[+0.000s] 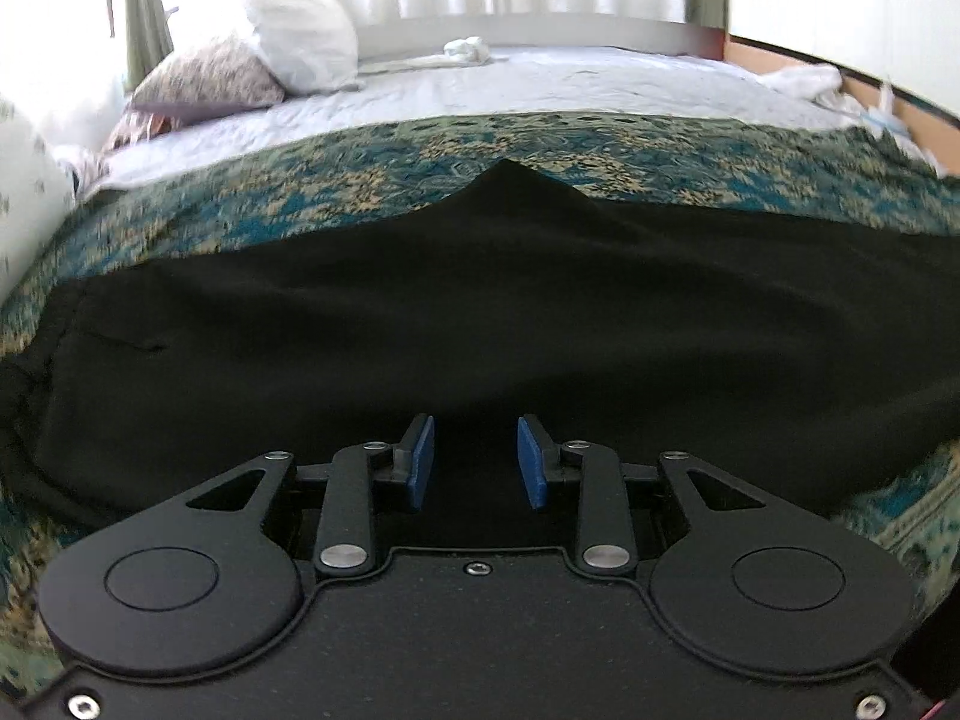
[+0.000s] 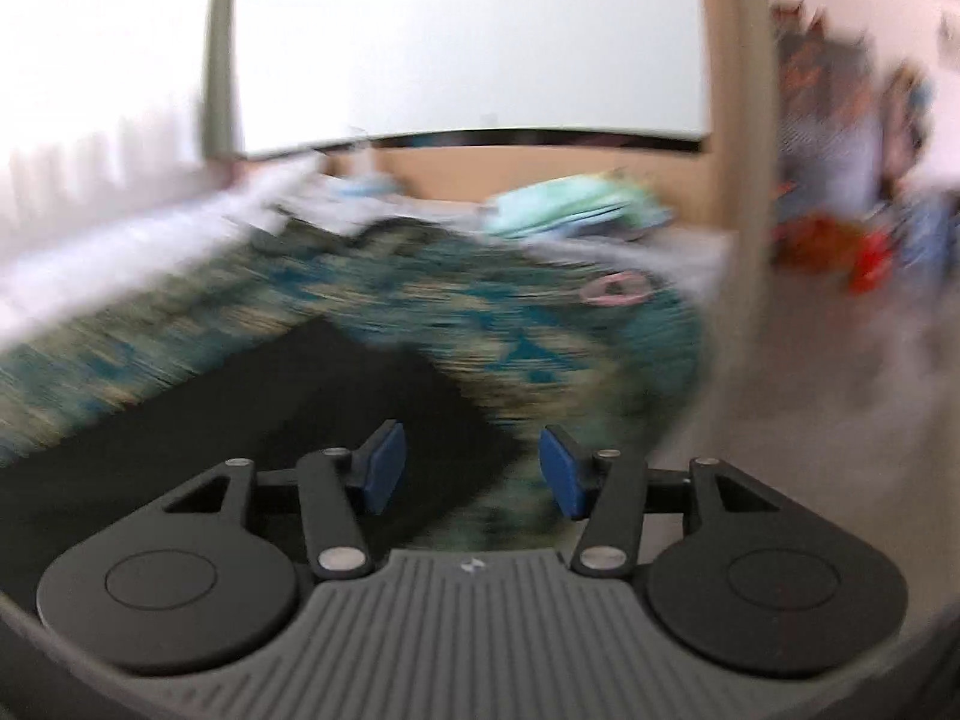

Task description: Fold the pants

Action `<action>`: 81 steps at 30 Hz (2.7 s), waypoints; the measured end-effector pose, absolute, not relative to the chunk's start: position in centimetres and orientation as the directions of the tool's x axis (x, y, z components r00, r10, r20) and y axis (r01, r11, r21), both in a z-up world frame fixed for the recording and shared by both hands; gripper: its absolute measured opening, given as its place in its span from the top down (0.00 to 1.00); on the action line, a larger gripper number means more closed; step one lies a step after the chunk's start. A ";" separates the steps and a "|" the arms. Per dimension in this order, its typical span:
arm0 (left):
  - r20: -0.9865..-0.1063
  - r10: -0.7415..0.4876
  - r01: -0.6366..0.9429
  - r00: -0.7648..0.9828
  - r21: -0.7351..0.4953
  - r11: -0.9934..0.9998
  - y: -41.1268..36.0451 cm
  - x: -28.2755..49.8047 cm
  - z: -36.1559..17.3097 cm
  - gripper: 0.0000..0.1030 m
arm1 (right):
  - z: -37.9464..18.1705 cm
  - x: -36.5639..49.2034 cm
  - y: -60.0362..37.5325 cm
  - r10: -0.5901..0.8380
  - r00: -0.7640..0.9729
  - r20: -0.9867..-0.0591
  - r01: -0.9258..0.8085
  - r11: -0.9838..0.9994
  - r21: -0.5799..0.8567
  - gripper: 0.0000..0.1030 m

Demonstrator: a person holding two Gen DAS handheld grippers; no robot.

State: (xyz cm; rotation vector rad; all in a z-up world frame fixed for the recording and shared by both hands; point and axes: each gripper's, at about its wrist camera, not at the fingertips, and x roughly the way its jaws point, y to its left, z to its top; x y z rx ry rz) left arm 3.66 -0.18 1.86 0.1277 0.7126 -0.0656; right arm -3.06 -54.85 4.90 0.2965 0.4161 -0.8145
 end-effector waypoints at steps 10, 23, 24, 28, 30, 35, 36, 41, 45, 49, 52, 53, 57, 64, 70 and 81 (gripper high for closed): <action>-0.634 -0.018 0.122 0.773 0.120 0.985 -0.2 2.9 1.3 0.69 | 4.0 0.4 -57.8 -0.668 0.510 -0.542 0.776 0.630 -0.046 0.84; -0.639 -0.041 0.130 0.768 0.093 0.987 0.6 3.0 1.7 0.64 | 6.0 -3.5 -58.5 -0.727 0.460 -0.510 0.821 0.567 -0.068 0.53; -0.644 -0.046 0.129 0.764 0.083 0.988 0.8 3.2 2.0 0.63 | 6.5 -3.0 -57.3 -0.713 0.502 -0.490 0.789 0.609 -0.079 0.49; -0.631 -0.072 0.107 0.773 0.018 0.994 2.2 4.3 3.7 0.64 | 8.1 0.5 -51.7 -0.532 0.677 -0.509 0.590 0.806 -0.057 0.40; -0.613 -0.075 0.094 0.786 -0.001 0.996 2.9 5.2 4.7 0.72 | 8.5 2.7 -47.7 -0.392 0.750 -0.533 0.448 0.894 -0.027 0.39; -0.592 -0.114 0.147 0.798 0.008 0.989 2.3 8.6 6.1 0.84 | 8.0 7.4 -35.7 -0.080 0.809 -0.582 0.090 0.996 -0.011 0.38; -0.598 -0.139 0.174 0.790 0.001 0.985 1.8 9.6 6.0 0.84 | 7.8 8.1 -33.4 -0.024 0.807 -0.591 0.029 1.000 -0.002 0.38; -0.658 -0.206 0.228 0.725 -0.053 0.972 -0.2 15.5 4.3 0.85 | 5.7 9.3 -22.6 0.201 0.740 -0.642 -0.218 0.975 0.054 0.38; -0.701 -0.159 0.147 0.695 -0.079 0.986 0.0 21.2 2.0 0.90 | 3.7 8.1 -16.8 0.233 0.713 -0.661 -0.316 0.949 -0.007 0.38; -0.699 -0.182 0.094 0.692 -0.162 0.982 1.0 25.0 1.7 0.96 | 2.9 7.2 -15.2 0.191 0.765 -0.616 -0.313 0.945 -0.095 0.34; -0.696 -0.183 0.098 0.694 -0.160 0.982 1.2 26.0 1.6 0.96 | 2.8 7.5 -16.0 0.207 0.759 -0.617 -0.293 0.955 -0.041 0.31; -0.694 -0.182 0.106 0.697 -0.151 0.983 1.1 26.0 1.5 0.96 | 2.7 7.6 -16.2 0.215 0.757 -0.617 -0.290 0.957 -0.022 0.31; -0.675 -0.167 0.141 0.719 -0.094 0.986 0.6 25.4 1.2 0.96 | 2.6 7.2 -16.0 0.211 0.768 -0.605 -0.289 0.957 -0.034 0.29; -0.681 -0.135 0.133 0.719 -0.056 0.990 -0.3 24.6 2.3 0.91 | 2.4 7.7 -16.0 0.206 0.778 -0.594 -0.280 0.959 -0.034 0.27; -0.665 -0.125 0.128 0.736 -0.045 0.991 0.1 21.3 4.0 0.82 | 3.8 6.5 -18.4 0.206 0.800 -0.564 -0.225 0.974 0.036 0.25; -0.582 -0.012 0.025 0.813 0.014 1.000 5.4 7.4 3.7 0.66 | 3.7 2.3 -30.0 0.023 0.842 -0.538 -0.014 1.000 0.022 0.22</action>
